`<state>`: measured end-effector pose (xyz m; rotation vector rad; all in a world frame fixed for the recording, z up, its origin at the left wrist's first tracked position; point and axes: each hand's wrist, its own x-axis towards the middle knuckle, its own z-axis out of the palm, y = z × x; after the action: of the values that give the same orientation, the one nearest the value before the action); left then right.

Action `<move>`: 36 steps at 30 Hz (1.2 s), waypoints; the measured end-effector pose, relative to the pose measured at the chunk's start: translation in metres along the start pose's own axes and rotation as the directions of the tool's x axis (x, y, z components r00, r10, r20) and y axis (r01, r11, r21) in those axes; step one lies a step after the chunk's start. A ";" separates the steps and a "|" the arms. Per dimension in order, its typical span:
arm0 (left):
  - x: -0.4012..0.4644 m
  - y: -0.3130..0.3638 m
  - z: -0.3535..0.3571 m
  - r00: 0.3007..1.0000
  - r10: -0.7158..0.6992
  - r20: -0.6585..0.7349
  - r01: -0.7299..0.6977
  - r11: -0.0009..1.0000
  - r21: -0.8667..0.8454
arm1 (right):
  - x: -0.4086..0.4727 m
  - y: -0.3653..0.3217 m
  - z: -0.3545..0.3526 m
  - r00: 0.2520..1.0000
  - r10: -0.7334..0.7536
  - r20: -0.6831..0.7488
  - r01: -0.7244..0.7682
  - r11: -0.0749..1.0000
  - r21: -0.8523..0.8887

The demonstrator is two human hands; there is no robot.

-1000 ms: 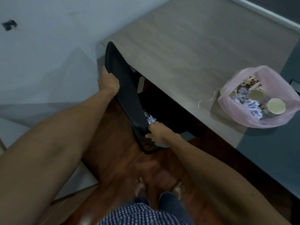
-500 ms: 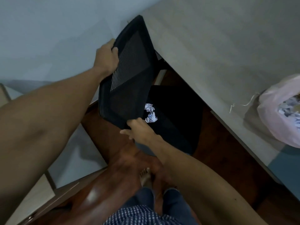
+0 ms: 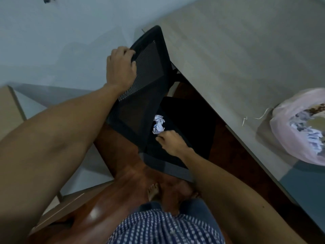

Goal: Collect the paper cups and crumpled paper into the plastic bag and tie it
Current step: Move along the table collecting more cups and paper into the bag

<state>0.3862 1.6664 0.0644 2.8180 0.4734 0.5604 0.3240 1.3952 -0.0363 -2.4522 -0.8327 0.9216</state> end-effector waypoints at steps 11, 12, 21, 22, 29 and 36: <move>-0.114 0.070 0.066 0.945 -0.156 0.287 0.204 0.968 -0.146 | -0.005 0.117 -0.058 0.991 0.123 -0.043 -0.123 0.992 0.011; -0.123 0.073 0.077 0.929 -0.205 0.310 0.258 0.956 -0.142 | 0.001 0.124 -0.060 0.994 0.105 -0.027 -0.105 0.995 0.001; -0.180 0.082 0.188 0.743 -0.524 0.416 0.623 0.768 -0.145 | 0.094 0.173 -0.042 0.989 -0.032 0.147 0.042 0.997 -0.065; -0.184 0.083 0.201 0.721 -0.549 0.422 0.652 0.745 -0.144 | 0.107 0.177 -0.037 0.987 -0.039 0.156 0.049 0.997 -0.059; -0.215 0.073 0.307 0.639 -0.647 0.416 0.765 0.589 -0.261 | 0.203 0.202 0.019 0.975 -0.147 0.168 0.166 0.980 -0.105; -0.224 0.048 0.393 0.555 -0.753 0.353 0.830 0.471 -0.299 | 0.288 0.207 0.074 0.924 -0.342 0.174 0.366 0.921 -0.135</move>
<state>0.3621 1.4805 -0.3502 1.8515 1.3360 0.1587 0.5287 1.4380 -0.3316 -2.2713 -1.4045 0.9333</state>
